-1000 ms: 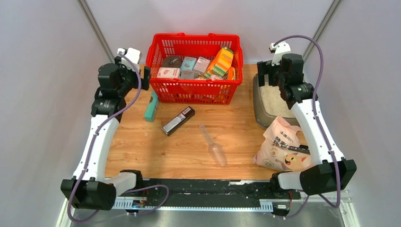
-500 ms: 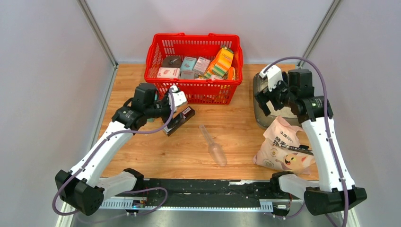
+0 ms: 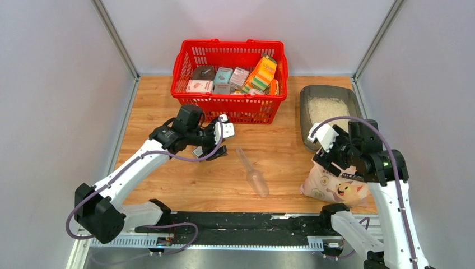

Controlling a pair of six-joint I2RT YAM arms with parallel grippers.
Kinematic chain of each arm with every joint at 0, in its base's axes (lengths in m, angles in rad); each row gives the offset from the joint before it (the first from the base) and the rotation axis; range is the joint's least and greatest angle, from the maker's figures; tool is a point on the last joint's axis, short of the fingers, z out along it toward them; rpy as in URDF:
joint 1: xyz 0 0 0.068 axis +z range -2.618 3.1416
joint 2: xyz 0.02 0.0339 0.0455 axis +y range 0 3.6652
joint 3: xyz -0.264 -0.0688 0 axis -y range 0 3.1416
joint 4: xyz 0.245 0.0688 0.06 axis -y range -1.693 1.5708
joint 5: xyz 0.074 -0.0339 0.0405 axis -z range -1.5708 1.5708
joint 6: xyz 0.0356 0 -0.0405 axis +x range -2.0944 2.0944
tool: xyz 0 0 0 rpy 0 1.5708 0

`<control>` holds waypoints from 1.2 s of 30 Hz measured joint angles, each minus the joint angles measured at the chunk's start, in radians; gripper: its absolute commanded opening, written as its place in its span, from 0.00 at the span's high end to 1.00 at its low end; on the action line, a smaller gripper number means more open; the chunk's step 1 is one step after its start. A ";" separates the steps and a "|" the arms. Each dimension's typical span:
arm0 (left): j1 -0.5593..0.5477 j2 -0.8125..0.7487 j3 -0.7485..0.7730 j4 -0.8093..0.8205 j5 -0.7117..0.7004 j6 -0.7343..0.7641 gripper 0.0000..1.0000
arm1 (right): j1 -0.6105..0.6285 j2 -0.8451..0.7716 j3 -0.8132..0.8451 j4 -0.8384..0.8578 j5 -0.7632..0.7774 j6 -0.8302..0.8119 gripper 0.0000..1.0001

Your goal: Fill the litter box with clean litter

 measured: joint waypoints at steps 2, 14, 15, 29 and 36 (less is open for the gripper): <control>0.000 0.013 0.000 0.006 0.000 0.000 0.21 | 0.000 -0.005 -0.045 -0.008 0.001 -0.023 0.22; -0.003 0.016 -0.039 0.043 -0.018 0.001 0.21 | 0.000 -0.026 -0.330 -0.014 0.041 -0.147 0.73; -0.003 0.016 -0.044 0.041 -0.024 0.002 0.21 | 0.000 -0.024 -0.332 -0.014 0.038 -0.158 0.79; -0.003 -0.063 -0.091 -0.033 -0.134 0.042 0.21 | 0.239 0.254 -0.127 -0.059 -0.161 -0.021 1.00; -0.003 -0.132 -0.143 -0.047 -0.159 0.037 0.21 | 0.401 0.460 0.028 0.071 -0.167 0.173 1.00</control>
